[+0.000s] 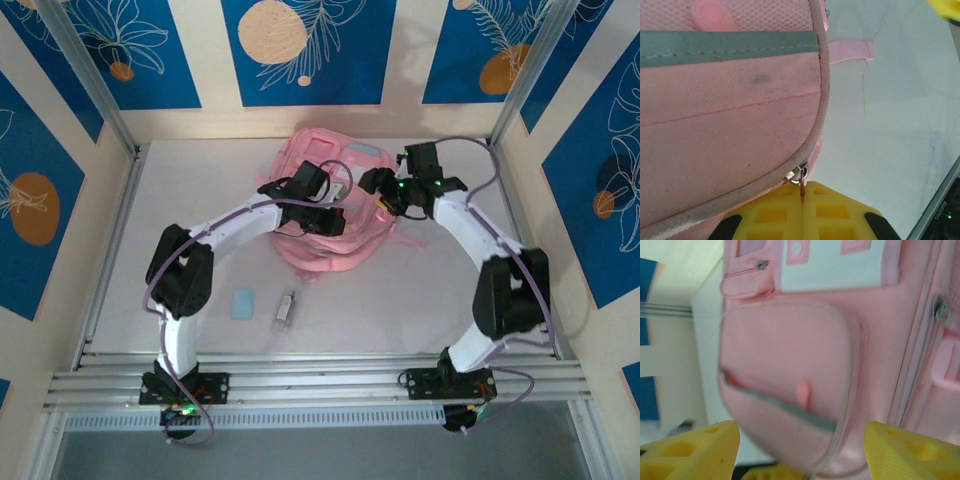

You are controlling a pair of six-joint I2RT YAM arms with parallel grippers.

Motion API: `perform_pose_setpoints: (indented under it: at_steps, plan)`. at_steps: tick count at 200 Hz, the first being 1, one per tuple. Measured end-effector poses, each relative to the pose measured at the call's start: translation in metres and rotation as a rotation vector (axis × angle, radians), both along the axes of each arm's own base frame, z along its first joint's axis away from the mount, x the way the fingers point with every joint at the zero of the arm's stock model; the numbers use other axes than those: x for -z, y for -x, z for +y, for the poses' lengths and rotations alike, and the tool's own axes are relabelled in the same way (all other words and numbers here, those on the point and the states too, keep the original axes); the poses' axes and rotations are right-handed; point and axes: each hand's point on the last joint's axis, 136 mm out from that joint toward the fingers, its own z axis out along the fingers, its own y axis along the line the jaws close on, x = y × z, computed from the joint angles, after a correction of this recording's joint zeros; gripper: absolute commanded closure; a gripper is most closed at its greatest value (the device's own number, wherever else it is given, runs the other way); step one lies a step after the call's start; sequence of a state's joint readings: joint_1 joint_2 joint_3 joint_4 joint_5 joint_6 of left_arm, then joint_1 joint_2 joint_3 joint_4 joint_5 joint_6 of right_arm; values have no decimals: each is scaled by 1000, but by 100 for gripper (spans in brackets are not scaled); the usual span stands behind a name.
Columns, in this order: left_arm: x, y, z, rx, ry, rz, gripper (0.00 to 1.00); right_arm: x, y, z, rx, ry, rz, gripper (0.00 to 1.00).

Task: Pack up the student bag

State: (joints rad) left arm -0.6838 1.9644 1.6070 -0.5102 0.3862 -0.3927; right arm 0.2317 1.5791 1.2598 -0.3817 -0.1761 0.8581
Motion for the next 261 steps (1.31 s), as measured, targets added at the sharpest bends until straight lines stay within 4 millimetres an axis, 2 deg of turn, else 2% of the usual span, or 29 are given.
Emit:
perform_pose_setpoints:
  at_steps: [14, 29, 75, 100, 115, 124, 140, 169, 195, 220, 261]
  plan:
    - [0, 0, -1, -3, 9, 9, 100, -9, 10, 3, 5, -46, -5, 34]
    - [-2, 0, -3, -7, 23, 11, 100, -7, 12, 9, 2, -83, 5, 36]
    - [2, 1, -6, 0, 45, 17, 100, 34, 26, 24, 18, -125, 109, 40]
    - [1, 3, -7, -1, 62, 20, 100, 50, 21, 27, 31, -136, 139, 44]
    - [-4, 2, -8, -3, 76, 13, 100, 60, 16, 31, 35, -143, 151, 60]
    - [-7, 2, -9, -2, 84, 4, 100, 66, 14, 35, 31, -143, 155, 77]
    - [-7, 2, -7, -5, 80, 1, 100, 72, 12, 38, 35, -153, 170, 99]
    - [0, 4, 1, 10, 42, -2, 100, 72, 12, 37, 13, -133, 151, 100]
    - [10, 2, 24, 28, -42, -17, 100, 70, 14, 35, -57, -64, 107, 100]
    - [8, -5, 52, 22, -123, -66, 100, 63, 14, 33, -133, 5, 65, 100]
    - [14, -26, 122, -93, -261, -86, 100, 56, 11, 23, -208, 89, 33, 100]
